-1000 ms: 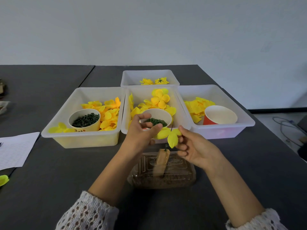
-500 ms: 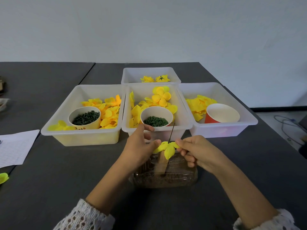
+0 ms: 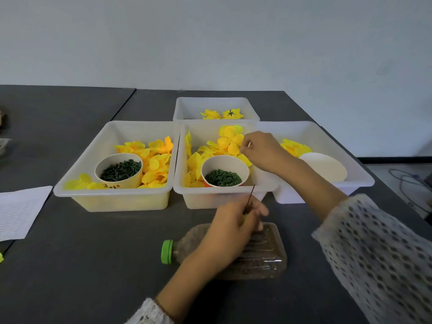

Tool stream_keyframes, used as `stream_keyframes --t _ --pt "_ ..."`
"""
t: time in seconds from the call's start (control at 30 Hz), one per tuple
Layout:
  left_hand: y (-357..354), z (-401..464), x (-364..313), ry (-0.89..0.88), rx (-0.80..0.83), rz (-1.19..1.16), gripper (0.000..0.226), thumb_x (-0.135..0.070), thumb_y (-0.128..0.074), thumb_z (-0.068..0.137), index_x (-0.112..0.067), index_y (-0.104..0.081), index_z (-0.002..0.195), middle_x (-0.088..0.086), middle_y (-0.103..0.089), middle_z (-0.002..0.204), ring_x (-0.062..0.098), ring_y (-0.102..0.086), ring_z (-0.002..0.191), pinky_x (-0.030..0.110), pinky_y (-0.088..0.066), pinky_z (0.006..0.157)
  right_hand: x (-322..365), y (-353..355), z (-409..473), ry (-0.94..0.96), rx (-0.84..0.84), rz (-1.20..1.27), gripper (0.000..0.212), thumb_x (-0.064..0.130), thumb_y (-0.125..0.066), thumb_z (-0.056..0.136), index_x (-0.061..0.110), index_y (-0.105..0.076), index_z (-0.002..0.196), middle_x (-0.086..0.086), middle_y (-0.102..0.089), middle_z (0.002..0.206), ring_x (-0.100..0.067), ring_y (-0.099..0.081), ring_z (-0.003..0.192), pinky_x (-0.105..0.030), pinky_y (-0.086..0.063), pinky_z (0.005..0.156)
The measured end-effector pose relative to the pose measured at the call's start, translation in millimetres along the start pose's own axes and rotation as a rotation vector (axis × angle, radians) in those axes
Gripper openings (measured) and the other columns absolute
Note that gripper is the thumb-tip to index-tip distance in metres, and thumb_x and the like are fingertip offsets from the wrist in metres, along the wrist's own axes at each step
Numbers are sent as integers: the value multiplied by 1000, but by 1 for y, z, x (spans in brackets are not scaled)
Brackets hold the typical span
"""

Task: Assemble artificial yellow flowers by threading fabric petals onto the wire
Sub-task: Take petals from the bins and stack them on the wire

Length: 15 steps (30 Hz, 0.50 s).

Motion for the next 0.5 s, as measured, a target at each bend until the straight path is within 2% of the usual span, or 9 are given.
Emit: stream_keyframes --t 0.1,0.17,0.23,0.27,0.33,0.37,0.4,0.43,0.5 --pt "-1 -1 13 19 1 82 16 -19 -53 97 -28 -65 93 -11 -65 72 5 -63 73 20 -50 70 6 -39 28 75 213 -98 18 8 -49 93 12 -67 90 -11 -66 107 -24 -58 93 -27 -41 72" --pt "0 -1 14 20 -13 103 14 -22 -54 96 -31 -64 91 -15 -64 71 3 -63 74 14 -48 67 5 -45 44 85 196 -169 17 4 -48 92 6 -66 92 -14 -64 107 -30 -59 96 -33 -48 78" --pt "0 0 14 20 -22 109 14 -23 -56 96 -33 -64 90 -20 -62 69 2 -63 74 13 -46 68 -4 -42 59 38 130 -290 14 -2 -47 89 1 -60 89 -13 -58 96 -34 -57 92 -36 -49 77" --pt "0 0 14 22 -22 104 13 -24 -57 96 -34 -64 90 -23 -61 69 1 -62 74 13 -47 70 -10 -44 64 17 137 -370 12 -4 -46 88 3 -54 81 -10 -50 86 -34 -54 87 -35 -45 73" --pt "-1 1 15 25 -16 101 10 -27 -58 96 -34 -64 92 -29 -58 70 -2 -61 76 16 -49 74 -21 -54 65 -11 245 -540 20 -4 -47 87 8 -43 72 -6 -40 78 -31 -47 87 -33 -38 72" --pt "-1 1 16 25 -9 102 9 -28 -59 96 -33 -65 93 -30 -58 71 -2 -61 77 19 -51 76 -25 -60 65 -10 290 -619 14 -2 -47 88 8 -48 78 -8 -45 84 -32 -47 92 -35 -38 76" --pt "-1 2 16 25 -1 102 8 -29 -59 96 -32 -65 93 -30 -58 72 -2 -61 78 22 -53 79 -27 -65 65 29 314 -701 11 0 -47 90 8 -54 93 -10 -50 98 -33 -47 101 -37 -38 81" --pt "-2 2 17 24 4 98 7 -31 -59 96 -32 -66 94 -28 -59 74 -2 -61 79 25 -54 80 -31 -70 67 57 331 -758 21 2 -46 91 10 -55 109 -13 -51 111 -33 -45 110 -37 -37 87" --pt "-2 2 16 19 1 92 7 -32 -59 95 -31 -66 93 -27 -59 75 -2 -61 79 27 -54 81 -34 -74 69 86 356 -772 32 4 -46 91 15 -52 120 -14 -50 121 -32 -43 115 -37 -34 91"
Point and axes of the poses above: each hand's wrist, its own z-axis towards the middle knuckle, its own y-axis out of the back of the hand, x = y × z, the point moved 10 cm from there along z, towards the middle knuckle
